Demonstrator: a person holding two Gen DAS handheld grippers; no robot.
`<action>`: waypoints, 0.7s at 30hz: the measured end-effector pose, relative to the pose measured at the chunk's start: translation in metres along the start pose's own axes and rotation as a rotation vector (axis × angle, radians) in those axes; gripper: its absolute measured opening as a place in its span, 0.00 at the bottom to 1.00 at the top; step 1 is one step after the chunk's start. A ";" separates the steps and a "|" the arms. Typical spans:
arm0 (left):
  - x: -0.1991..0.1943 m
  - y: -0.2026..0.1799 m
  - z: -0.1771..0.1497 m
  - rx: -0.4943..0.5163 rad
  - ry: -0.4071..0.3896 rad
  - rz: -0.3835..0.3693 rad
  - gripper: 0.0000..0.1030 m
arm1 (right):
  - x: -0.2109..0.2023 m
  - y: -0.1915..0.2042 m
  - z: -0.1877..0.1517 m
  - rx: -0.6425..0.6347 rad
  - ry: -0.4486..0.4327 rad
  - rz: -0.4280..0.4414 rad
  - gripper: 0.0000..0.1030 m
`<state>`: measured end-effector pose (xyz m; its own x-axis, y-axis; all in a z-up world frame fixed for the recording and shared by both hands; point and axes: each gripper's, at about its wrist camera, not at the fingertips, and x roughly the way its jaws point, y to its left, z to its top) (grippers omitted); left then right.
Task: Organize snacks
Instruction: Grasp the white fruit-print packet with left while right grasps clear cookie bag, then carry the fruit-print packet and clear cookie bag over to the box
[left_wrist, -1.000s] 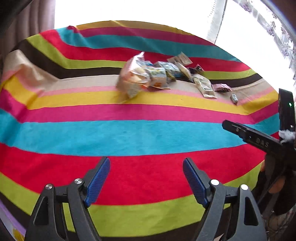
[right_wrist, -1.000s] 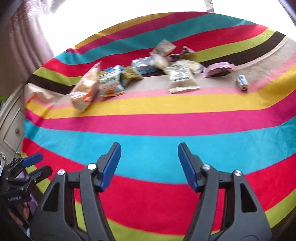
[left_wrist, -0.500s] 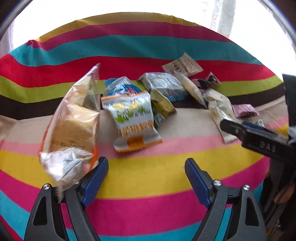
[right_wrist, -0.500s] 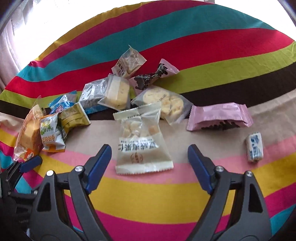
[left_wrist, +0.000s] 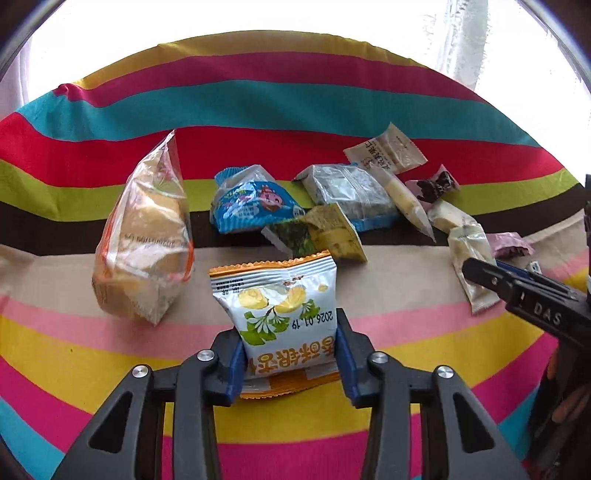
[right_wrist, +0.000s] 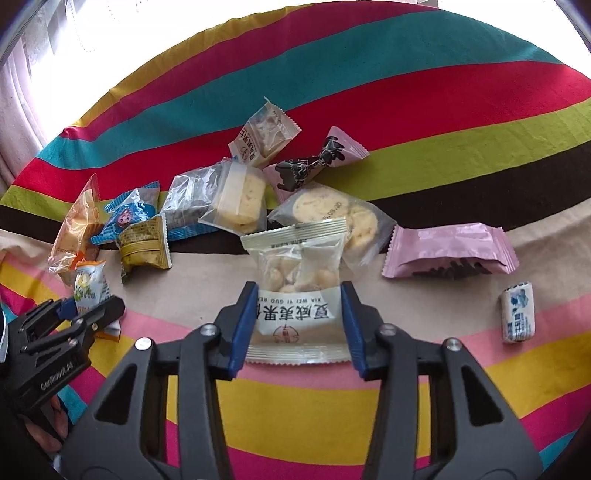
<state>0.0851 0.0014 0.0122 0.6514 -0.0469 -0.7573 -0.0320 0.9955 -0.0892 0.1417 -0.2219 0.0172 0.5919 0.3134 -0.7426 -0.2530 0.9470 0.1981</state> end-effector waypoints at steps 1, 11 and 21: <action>-0.006 0.002 -0.007 -0.001 -0.001 -0.003 0.41 | -0.002 -0.001 -0.002 0.004 -0.002 0.005 0.46; -0.058 0.004 -0.062 -0.011 0.014 -0.050 0.41 | -0.055 0.018 -0.065 0.028 0.013 0.048 0.46; -0.103 0.009 -0.116 -0.008 0.028 -0.055 0.41 | -0.109 0.031 -0.138 0.086 -0.001 0.063 0.46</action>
<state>-0.0708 0.0057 0.0145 0.6307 -0.1036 -0.7691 -0.0028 0.9907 -0.1357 -0.0362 -0.2364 0.0159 0.5777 0.3727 -0.7262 -0.2231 0.9279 0.2988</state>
